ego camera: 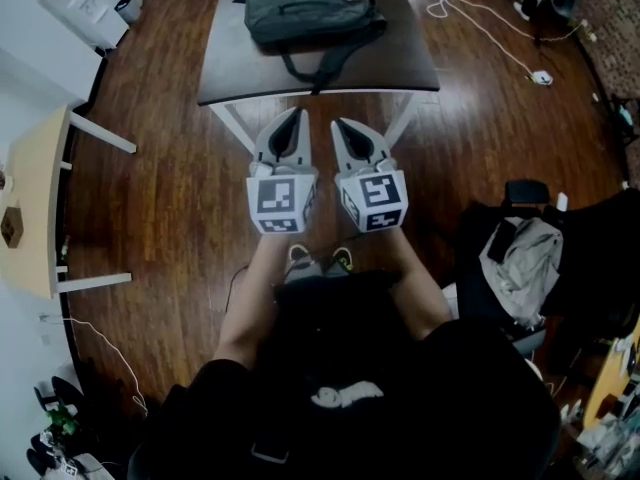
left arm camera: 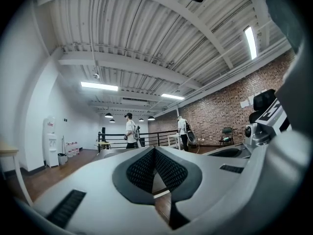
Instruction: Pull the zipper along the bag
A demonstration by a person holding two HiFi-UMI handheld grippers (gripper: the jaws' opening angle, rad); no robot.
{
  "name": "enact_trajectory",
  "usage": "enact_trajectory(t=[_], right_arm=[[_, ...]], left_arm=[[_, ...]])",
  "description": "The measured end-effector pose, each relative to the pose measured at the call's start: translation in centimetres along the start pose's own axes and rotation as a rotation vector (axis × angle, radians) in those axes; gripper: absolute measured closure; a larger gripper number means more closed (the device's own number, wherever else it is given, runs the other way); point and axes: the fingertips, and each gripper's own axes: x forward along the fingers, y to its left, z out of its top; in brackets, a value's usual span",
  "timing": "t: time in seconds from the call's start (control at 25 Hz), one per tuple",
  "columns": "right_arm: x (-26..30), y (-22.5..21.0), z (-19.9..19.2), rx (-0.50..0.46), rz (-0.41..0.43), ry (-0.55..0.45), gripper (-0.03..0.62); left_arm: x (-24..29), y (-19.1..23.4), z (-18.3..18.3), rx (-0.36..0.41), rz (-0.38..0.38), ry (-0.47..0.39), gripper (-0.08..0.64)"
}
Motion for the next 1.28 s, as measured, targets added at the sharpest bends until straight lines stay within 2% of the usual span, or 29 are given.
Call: enact_trajectory(t=[0.2, 0.48, 0.92, 1.28], right_arm=[[1.6, 0.6, -0.2, 0.003, 0.014, -0.001, 0.572], [4.6, -0.3, -1.1, 0.021, -0.006, 0.017, 0.572], [13.1, -2.1, -0.4, 0.017, -0.021, 0.038, 0.572], [19.7, -2.4, 0.9, -0.004, -0.039, 0.046, 0.572]], left_arm=[[0.7, 1.4, -0.5, 0.001, 0.008, 0.008, 0.563], [3.4, 2.8, -2.0, -0.018, -0.021, 0.025, 0.563], [10.1, 8.8, -2.9, -0.047, -0.042, 0.038, 0.563], [14.2, 14.5, -2.1, -0.068, -0.041, 0.008, 0.563]])
